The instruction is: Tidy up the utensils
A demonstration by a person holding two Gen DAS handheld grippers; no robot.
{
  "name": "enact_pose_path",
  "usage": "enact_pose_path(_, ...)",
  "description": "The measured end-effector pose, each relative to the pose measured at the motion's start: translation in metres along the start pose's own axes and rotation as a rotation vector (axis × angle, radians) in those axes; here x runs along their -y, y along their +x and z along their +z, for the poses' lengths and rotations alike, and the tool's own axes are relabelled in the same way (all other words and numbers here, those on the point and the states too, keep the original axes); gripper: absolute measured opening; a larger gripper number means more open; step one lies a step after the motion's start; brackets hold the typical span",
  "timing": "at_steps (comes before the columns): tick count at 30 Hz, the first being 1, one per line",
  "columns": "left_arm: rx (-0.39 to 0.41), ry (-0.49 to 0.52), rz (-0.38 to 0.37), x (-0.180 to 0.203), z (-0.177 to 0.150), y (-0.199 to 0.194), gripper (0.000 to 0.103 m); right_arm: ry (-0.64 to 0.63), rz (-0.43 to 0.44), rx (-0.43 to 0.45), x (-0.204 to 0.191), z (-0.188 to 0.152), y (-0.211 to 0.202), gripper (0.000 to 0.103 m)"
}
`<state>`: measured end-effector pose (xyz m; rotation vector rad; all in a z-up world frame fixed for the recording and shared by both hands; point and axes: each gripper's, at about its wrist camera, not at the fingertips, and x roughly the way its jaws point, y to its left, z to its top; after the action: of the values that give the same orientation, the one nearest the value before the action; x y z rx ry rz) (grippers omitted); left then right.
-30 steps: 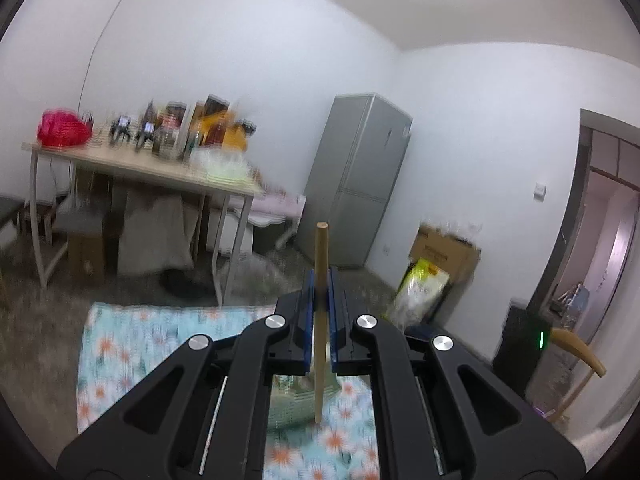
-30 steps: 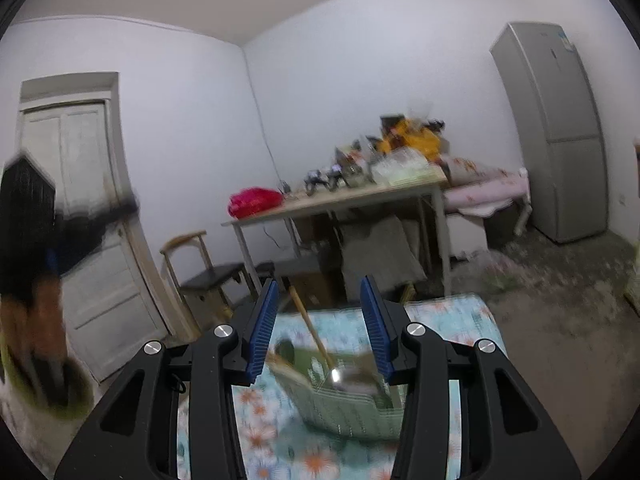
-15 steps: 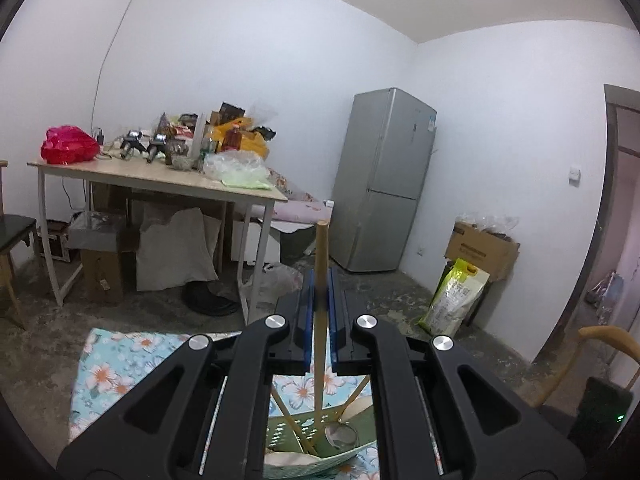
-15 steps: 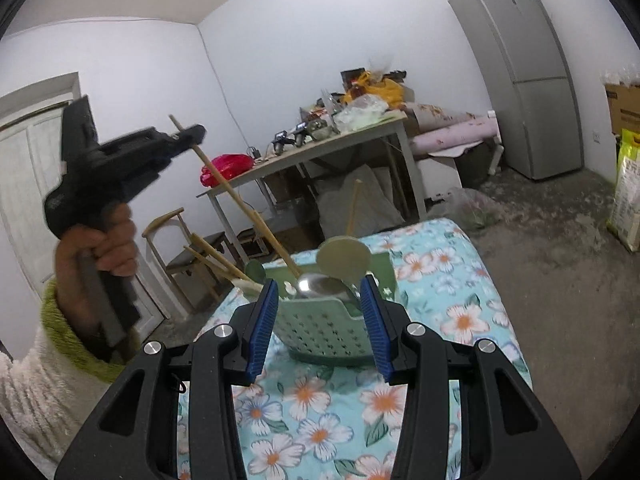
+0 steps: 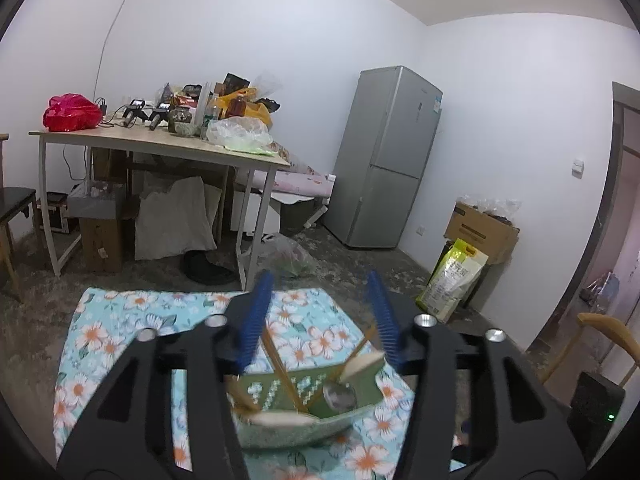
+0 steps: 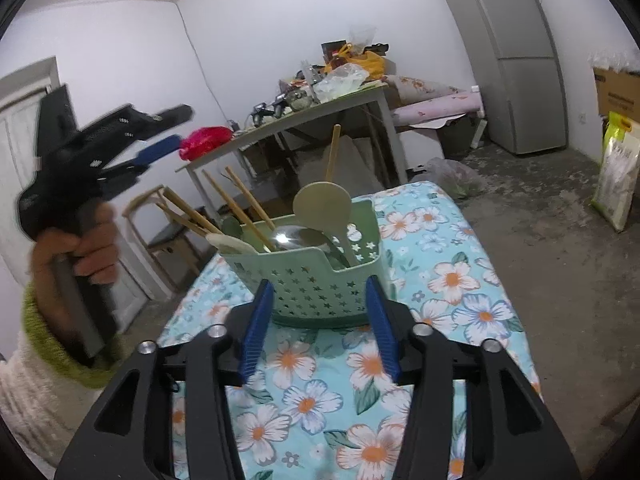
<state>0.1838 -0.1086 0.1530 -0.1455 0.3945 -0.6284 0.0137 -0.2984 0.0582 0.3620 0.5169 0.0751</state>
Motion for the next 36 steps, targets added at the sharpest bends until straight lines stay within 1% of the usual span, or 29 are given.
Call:
enact_pose_path(2,-0.008,0.007,0.014,0.001,-0.006,-0.012,0.067,-0.036,-0.039,0.003,-0.008,-0.001,0.001,0.06)
enact_pose_path(3,-0.011,0.012,0.02,0.003,-0.011,-0.02,0.07,-0.053,-0.059,0.004,-0.012,-0.001,0.001,0.064)
enact_pose_path(4,-0.02,0.021,0.035,0.004,-0.015,-0.027,0.075,-0.071,-0.08,0.005,-0.016,-0.002,0.001,0.069)
enact_pose_path(5,-0.03,0.029,0.049,0.005,-0.02,-0.033,0.08,-0.111,-0.119,0.005,-0.023,-0.005,0.003,0.075)
enact_pose_path(6,-0.041,0.04,0.063,0.006,-0.027,-0.04,0.082,-0.139,-0.145,0.005,-0.028,-0.007,0.004,0.078)
enact_pose_path(8,-0.062,0.06,0.104,0.009,-0.041,-0.052,0.088,-0.188,-0.197,0.006,-0.039,-0.012,0.007,0.091)
enact_pose_path(9,-0.071,0.065,0.122,0.01,-0.048,-0.057,0.09,-0.204,-0.219,0.008,-0.043,-0.014,0.009,0.093)
enact_pose_path(10,-0.097,0.079,0.157,0.011,-0.06,-0.06,0.091,-0.216,-0.238,0.009,-0.047,-0.017,0.01,0.096)
enact_pose_path(12,-0.146,0.092,0.202,0.01,-0.076,-0.061,0.092,-0.246,-0.286,0.002,-0.055,-0.023,0.015,0.096)
enact_pose_path(15,-0.253,0.087,0.299,0.003,-0.11,-0.054,0.092,-0.281,-0.34,-0.027,-0.063,-0.03,0.024,0.096)
enact_pose_path(18,-0.303,0.054,0.381,-0.01,-0.13,-0.053,0.092,-0.289,-0.383,-0.061,-0.065,-0.036,0.032,0.096)
enact_pose_path(21,-0.31,0.025,0.447,-0.02,-0.143,-0.057,0.092,-0.281,-0.422,-0.091,-0.061,-0.038,0.038,0.096)
enact_pose_path(24,-0.318,0.003,0.492,-0.026,-0.149,-0.06,0.093,-0.264,-0.464,-0.13,-0.055,-0.041,0.046,0.096)
enact_pose_path(26,-0.337,0.0,0.537,-0.029,-0.155,-0.059,0.093,-0.245,-0.48,-0.157,-0.051,-0.043,0.05,0.096)
enact_pose_path(31,-0.39,0.005,0.619,-0.036,-0.162,-0.053,0.093,-0.239,-0.485,-0.184,-0.051,-0.046,0.054,0.096)
enact_pose_path(36,-0.396,0.003,0.68,-0.042,-0.163,-0.054,0.093,-0.215,-0.498,-0.21,-0.049,-0.048,0.058,0.096)
